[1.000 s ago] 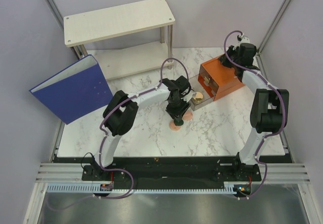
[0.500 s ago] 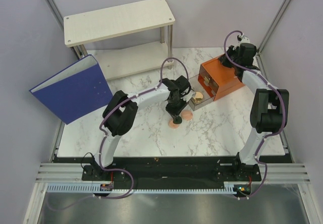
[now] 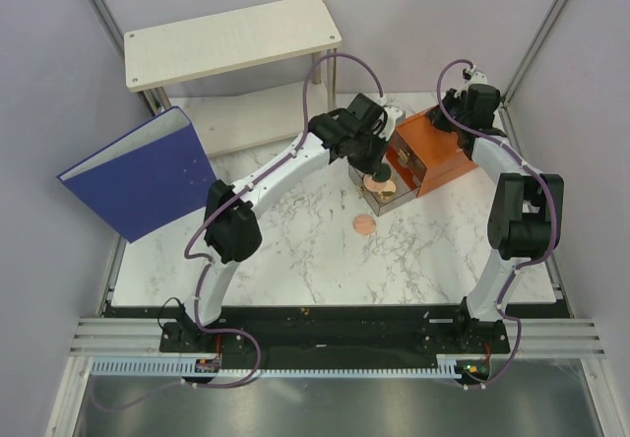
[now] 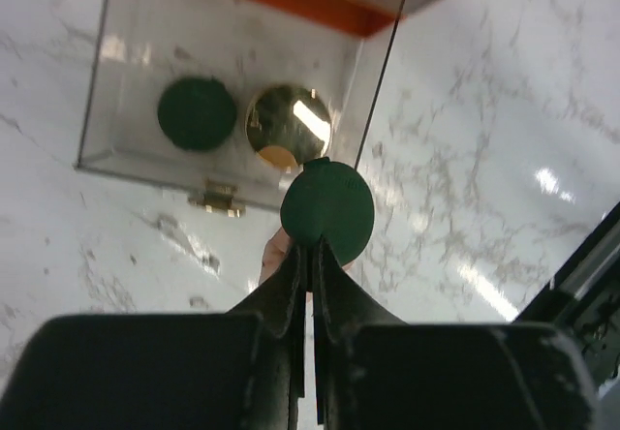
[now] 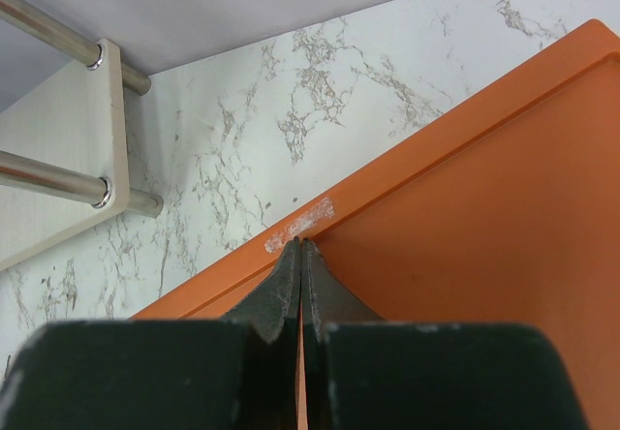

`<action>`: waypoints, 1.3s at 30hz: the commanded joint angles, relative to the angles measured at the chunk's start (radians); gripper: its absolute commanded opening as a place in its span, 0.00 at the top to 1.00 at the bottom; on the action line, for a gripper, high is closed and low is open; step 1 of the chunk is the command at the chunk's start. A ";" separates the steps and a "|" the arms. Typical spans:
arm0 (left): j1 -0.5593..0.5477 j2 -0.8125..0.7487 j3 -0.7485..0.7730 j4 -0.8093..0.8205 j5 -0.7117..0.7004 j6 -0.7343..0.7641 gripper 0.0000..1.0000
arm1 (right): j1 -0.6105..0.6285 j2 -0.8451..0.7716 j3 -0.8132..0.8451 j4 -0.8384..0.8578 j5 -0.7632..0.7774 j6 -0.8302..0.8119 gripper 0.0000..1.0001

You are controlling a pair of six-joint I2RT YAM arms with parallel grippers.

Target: Organize the makeup

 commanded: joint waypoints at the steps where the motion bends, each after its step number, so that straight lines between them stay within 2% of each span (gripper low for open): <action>1: 0.031 0.126 0.230 0.052 0.023 -0.109 0.98 | 0.013 0.155 -0.120 -0.452 0.028 -0.044 1.00; 4: 0.056 0.206 0.314 0.073 0.035 -0.144 0.98 | 0.015 0.152 -0.125 -0.451 0.026 -0.045 1.00; 6: 0.065 0.224 0.316 0.098 0.039 -0.153 0.98 | 0.014 0.149 -0.128 -0.449 0.028 -0.045 1.00; 10: 0.099 0.230 0.302 0.124 0.074 -0.186 0.59 | 0.015 0.141 -0.139 -0.443 0.026 -0.044 1.00; 13: 0.107 0.201 0.263 0.122 0.051 -0.192 0.43 | 0.015 0.135 -0.143 -0.438 0.026 -0.042 1.00; 14: 0.108 0.189 0.248 0.125 0.039 -0.181 0.41 | 0.015 0.135 -0.145 -0.438 0.026 -0.042 1.00; 17: 0.111 0.128 0.178 0.127 0.026 -0.154 0.42 | 0.013 0.133 -0.146 -0.438 0.026 -0.040 1.00; 20: 0.110 0.037 0.060 0.136 0.063 -0.127 0.46 | 0.015 0.133 -0.145 -0.438 0.026 -0.040 1.00; 24: 0.093 -0.066 -0.181 0.160 0.094 -0.068 0.48 | 0.015 0.138 -0.142 -0.437 0.023 -0.040 1.00; 27: 0.082 -0.103 -0.290 0.170 0.129 -0.064 0.47 | 0.015 0.141 -0.142 -0.438 0.021 -0.040 1.00; 33: 0.076 -0.090 -0.373 0.199 0.209 -0.118 0.48 | 0.015 0.141 -0.143 -0.435 0.024 -0.042 1.00; 39: 0.056 -0.021 -0.367 0.216 0.218 -0.118 0.51 | 0.014 0.143 -0.143 -0.435 0.024 -0.042 1.00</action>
